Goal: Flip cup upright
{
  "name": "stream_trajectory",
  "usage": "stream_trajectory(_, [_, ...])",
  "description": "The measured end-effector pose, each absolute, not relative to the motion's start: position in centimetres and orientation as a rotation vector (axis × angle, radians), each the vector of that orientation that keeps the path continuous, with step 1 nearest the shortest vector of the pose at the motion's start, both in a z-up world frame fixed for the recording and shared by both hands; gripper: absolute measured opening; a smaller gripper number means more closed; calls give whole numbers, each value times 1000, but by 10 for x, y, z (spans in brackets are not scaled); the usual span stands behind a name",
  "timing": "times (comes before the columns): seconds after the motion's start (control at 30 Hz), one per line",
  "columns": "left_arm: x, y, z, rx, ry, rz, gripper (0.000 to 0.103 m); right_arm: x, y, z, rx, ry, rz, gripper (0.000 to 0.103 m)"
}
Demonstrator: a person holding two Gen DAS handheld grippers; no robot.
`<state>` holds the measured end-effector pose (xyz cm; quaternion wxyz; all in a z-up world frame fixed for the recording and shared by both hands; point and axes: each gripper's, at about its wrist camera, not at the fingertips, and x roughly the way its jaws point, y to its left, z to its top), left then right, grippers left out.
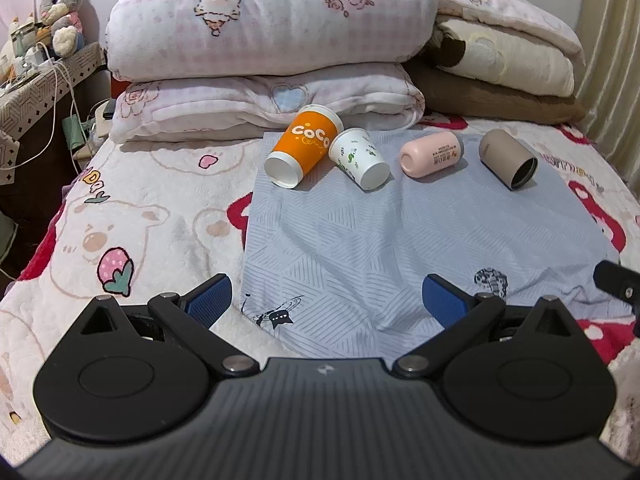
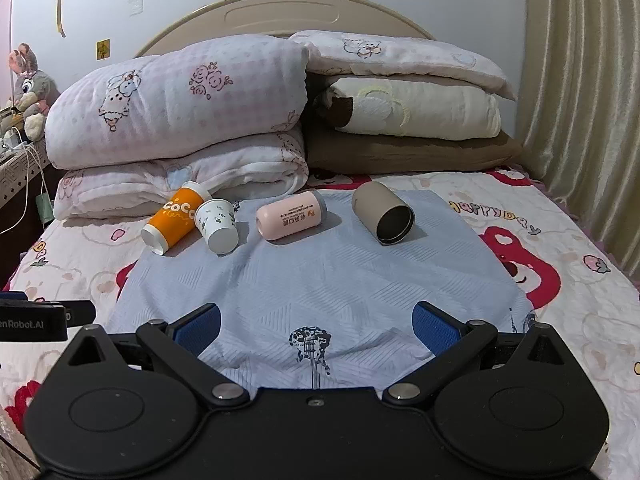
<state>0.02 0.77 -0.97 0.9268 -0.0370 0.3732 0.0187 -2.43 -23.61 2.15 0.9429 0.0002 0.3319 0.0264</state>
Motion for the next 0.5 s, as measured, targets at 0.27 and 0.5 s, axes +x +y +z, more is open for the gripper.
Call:
stream_trajectory(0.27, [0,8,-15,-83,781,41,103,-25,-237,20,-9,651,86,103])
stream_trajectory(0.5, [13,-1,5,-118,781,-14,103,-21,-239,23,-95,585,154,103])
